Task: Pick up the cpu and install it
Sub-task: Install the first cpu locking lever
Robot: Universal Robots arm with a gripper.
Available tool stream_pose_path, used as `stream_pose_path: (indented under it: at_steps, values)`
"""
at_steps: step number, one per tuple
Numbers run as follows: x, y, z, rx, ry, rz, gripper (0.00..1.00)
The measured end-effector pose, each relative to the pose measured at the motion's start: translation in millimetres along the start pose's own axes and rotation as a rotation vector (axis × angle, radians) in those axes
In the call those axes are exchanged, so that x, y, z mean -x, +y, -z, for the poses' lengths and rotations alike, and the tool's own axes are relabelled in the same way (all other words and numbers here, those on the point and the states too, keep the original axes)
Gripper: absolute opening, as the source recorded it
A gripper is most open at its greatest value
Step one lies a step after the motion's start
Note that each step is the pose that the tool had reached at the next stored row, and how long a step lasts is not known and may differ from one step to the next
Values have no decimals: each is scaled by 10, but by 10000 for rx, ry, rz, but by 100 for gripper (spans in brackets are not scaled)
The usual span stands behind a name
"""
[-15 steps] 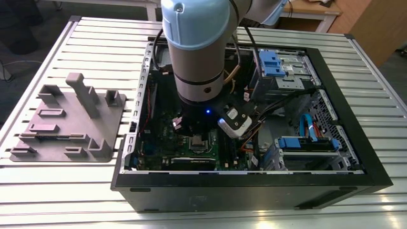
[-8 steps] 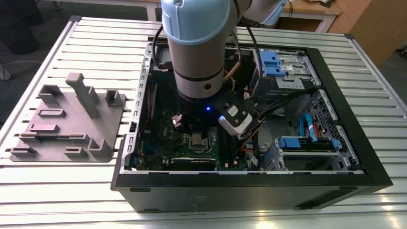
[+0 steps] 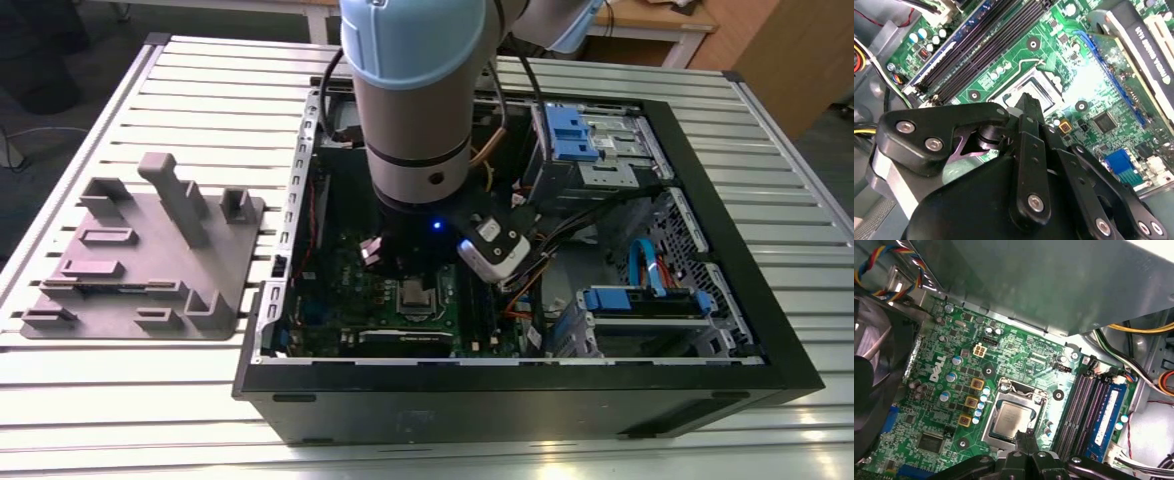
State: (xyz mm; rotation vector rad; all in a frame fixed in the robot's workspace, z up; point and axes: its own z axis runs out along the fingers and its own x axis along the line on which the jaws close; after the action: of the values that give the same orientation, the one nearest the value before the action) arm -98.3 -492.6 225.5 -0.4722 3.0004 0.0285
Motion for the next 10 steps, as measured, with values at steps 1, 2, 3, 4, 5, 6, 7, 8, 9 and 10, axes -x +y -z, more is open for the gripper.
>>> stream_pose_path:
  at_steps: [1,2,3,4,5,6,7,8,9,10]
  values:
    - [1,0,0,36,114,-4,11]
    - [1,-1,0,39,126,-5,11]
    - [1,-1,0,41,135,-5,11]
    - [2,-1,-1,45,142,-4,11]
    - [2,-1,-1,49,149,-5,11]
    - [2,-1,4,49,152,-5,11]
    - [4,-1,21,49,151,-5,11]
    - [6,-1,36,49,152,-5,11]
    - [6,0,37,51,151,-5,11]
    - [6,0,37,51,151,-5,11]
